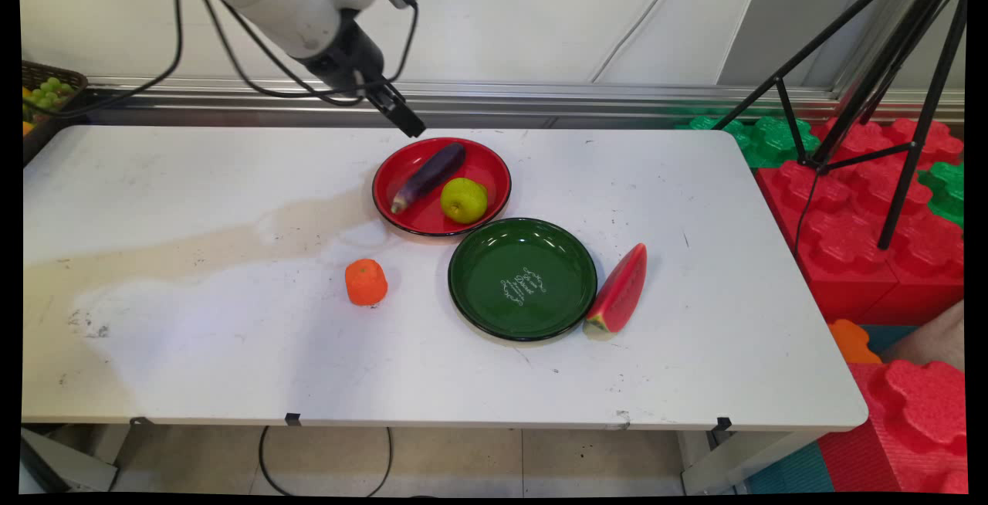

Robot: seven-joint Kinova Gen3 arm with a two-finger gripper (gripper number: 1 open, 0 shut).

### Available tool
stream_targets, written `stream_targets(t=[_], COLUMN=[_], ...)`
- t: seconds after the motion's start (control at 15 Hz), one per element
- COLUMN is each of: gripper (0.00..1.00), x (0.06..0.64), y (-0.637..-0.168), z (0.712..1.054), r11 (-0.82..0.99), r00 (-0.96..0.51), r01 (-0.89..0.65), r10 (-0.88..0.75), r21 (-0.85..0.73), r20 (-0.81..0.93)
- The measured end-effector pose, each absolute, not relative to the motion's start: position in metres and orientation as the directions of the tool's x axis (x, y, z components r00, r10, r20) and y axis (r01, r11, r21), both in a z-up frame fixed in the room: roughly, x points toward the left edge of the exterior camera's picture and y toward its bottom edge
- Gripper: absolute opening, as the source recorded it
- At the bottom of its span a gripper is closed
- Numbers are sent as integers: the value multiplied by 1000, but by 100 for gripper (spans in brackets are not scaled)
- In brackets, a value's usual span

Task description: Pick up the eggplant from the red plate

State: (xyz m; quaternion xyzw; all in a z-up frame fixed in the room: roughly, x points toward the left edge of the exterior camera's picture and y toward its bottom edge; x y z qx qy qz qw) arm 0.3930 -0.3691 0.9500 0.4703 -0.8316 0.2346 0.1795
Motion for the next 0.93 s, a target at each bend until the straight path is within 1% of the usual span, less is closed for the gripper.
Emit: stream_targets(t=[0.33, 0.53, 0.93], gripper=[100, 100, 100], x=[390, 389, 387], y=[-405, -430, -464], z=[922, 898, 858], r11=[404, 381, 359], r00=[-460, -440, -416], r01=[-887, -898, -909], r10=[-741, -771, -809], r21=[-223, -221, -210], r20=[489, 460, 415])
